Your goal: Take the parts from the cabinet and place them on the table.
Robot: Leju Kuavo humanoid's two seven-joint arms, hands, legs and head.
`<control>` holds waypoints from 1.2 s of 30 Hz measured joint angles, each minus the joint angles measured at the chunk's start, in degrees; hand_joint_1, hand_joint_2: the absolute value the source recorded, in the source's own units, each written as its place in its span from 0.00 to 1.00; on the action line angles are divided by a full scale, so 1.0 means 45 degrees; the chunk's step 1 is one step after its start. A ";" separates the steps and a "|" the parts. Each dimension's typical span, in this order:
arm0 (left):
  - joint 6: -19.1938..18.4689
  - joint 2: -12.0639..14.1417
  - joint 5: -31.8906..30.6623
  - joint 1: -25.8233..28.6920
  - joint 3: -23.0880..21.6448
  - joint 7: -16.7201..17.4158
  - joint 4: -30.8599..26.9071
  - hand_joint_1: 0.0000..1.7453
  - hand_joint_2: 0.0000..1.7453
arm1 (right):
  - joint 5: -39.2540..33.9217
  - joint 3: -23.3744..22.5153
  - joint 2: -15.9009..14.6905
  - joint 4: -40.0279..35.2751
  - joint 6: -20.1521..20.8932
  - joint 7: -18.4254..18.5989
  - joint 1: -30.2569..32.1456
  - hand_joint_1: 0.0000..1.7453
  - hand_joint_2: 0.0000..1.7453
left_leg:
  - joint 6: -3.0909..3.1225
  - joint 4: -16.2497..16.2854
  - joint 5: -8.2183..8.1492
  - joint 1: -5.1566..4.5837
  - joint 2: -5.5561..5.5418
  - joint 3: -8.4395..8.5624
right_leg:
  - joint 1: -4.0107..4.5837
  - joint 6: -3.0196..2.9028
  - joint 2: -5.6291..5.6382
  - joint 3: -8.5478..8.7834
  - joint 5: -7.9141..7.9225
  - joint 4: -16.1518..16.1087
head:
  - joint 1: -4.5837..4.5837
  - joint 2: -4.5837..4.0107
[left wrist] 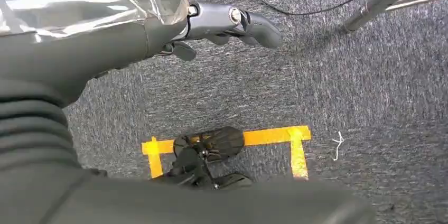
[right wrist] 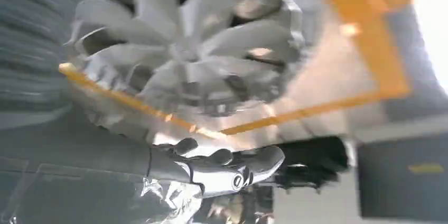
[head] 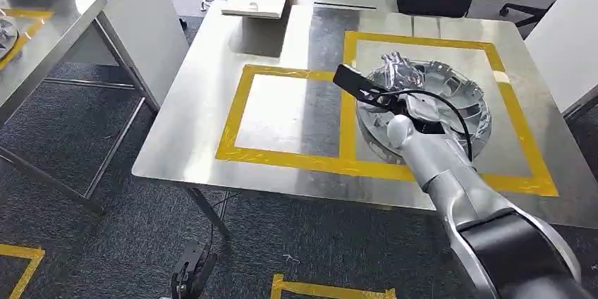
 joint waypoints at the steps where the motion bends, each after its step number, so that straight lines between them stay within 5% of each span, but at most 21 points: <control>1: 0.0054 0.0000 0.0029 0.0029 -0.0005 -0.0064 0.0000 0.00 0.00 | -0.0570 -0.0267 0.0039 -0.0476 -0.0517 -0.0493 0.0176 0.00 1.00 | 0.0000 0.0000 0.0000 0.0001 -0.0004 0.0000 | 0.0001 0.0000 0.0000 -0.0001 0.0000 0.0000 | 0.0000 0.0000; 7: 0.0302 0.0019 0.0316 0.0246 -0.0107 -0.0389 0.0000 0.00 0.00 | -0.2290 -0.1316 -0.0322 -0.3905 -0.3594 -0.2184 0.1183 0.00 1.00 | 0.0000 0.0000 -0.0001 0.0000 -0.0012 -0.0001 | 0.0000 -0.0002 -0.0003 -0.0008 -0.0003 -0.0003 | 0.0005 0.0000; 12: 0.0491 0.0005 0.1152 0.0448 -0.0048 -0.0904 0.0180 0.00 0.00 | -0.3033 -0.2900 -0.1939 -0.5759 -0.5297 -0.3155 0.1162 0.00 1.00 | 0.0016 0.0001 0.0003 -0.0022 -0.0072 -0.0012 | -0.0016 0.0002 -0.0042 0.0010 -0.0003 -0.0007 | 0.0010 0.0000; 29: 0.0564 -0.0024 0.2681 0.0978 0.0413 -0.1871 0.0879 0.00 0.00 | -0.3587 -0.5832 -0.7063 -0.1389 -0.6481 -0.3209 0.1047 0.00 1.00 | 0.0067 0.0009 0.0002 -0.0044 -0.0127 -0.0026 | -0.0037 0.0033 -0.0086 0.0009 0.0011 -0.0018 | 0.0000 0.0000; 36: 0.0743 -0.0165 0.3123 0.1112 0.0486 -0.2079 0.1020 0.00 0.00 | -0.4241 -0.6985 -0.9164 -0.0770 -0.6395 -0.2047 0.3604 0.00 1.00 | 0.0090 0.0010 -0.0019 -0.0039 -0.0234 -0.0012 | -0.0019 0.0103 -0.0195 0.0055 -0.0050 -0.0029 | 0.0005 0.0000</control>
